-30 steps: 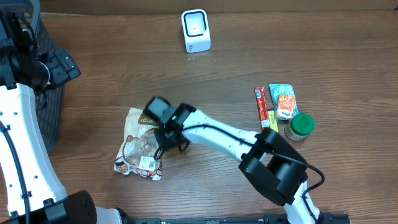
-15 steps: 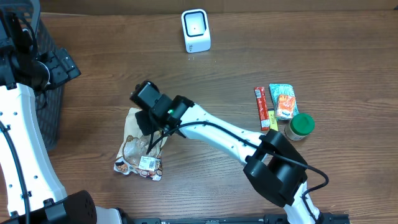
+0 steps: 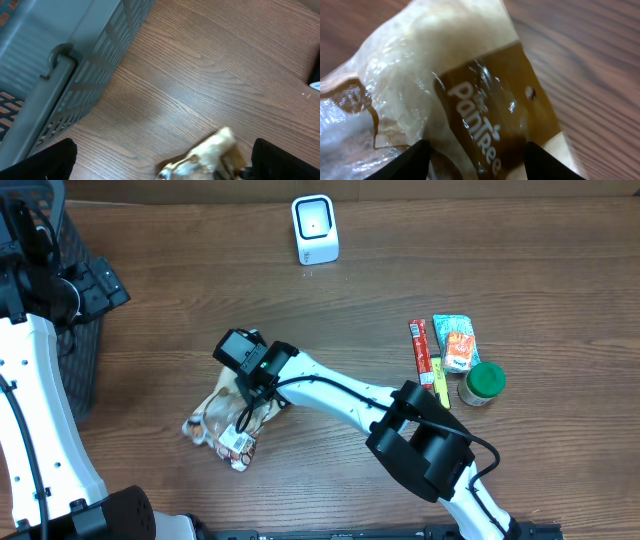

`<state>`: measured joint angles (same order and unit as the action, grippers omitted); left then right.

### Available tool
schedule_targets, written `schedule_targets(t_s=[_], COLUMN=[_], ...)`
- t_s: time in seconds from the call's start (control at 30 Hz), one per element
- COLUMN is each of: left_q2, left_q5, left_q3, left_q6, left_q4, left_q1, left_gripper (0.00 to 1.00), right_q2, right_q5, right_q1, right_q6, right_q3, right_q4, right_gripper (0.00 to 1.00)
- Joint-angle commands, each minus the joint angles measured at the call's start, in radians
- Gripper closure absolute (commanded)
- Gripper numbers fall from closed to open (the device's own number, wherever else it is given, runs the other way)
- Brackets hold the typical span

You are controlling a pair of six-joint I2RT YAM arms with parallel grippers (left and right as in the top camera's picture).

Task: Scan the item barcode
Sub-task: 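Close the right gripper on the brown-labelled bag's edge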

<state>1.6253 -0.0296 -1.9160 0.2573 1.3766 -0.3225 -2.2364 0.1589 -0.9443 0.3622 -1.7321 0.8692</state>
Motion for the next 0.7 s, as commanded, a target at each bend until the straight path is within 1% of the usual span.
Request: schedule_targets(t_s=[0.0,0.13,0.27,0.33,0.37,0.5,0.57,0.67], left_q2=[0.004,0.004,0.004,0.004,0.004,0.004,0.004,0.004], left_q5=[0.004,0.003,0.003,0.004,0.004,0.003,0.004,0.004], left_q3=[-0.017,-0.017,-0.017,-0.017,-0.017,-0.017,-0.017,-0.017], left_q6=[-0.008,-0.008,-0.007,-0.008,-0.007,-0.007,-0.008,-0.007], left_q4=[0.000,0.000,0.000,0.000,0.000,0.000,0.000,0.000], left_q1=[0.002,0.002,0.002,0.002,0.002,0.002,0.002,0.002], left_gripper=[0.00,0.00,0.00,0.00,0.00,0.00,0.01,0.00], right_q2=[-0.013,-0.007,0.012,0.037,0.051,0.127,0.163,0.191], right_q5=[0.140,0.117,-0.067,-0.145,-0.146,-0.147,-0.146,-0.146], right_q1=[0.050,0.116,0.183,0.213,0.226,0.268,0.272,0.272], right_q6=[0.046,0.106,0.103,0.076,0.076,0.076,0.069,-0.020], right_q3=[0.016,0.016,0.015,0.013,0.007,-0.035,-0.038,-0.038], right_q4=[0.086,0.176,0.168,0.150,0.156,0.200,0.200,0.208], right_gripper=[0.39,0.39,0.38,0.38,0.36,0.34,0.32,0.28])
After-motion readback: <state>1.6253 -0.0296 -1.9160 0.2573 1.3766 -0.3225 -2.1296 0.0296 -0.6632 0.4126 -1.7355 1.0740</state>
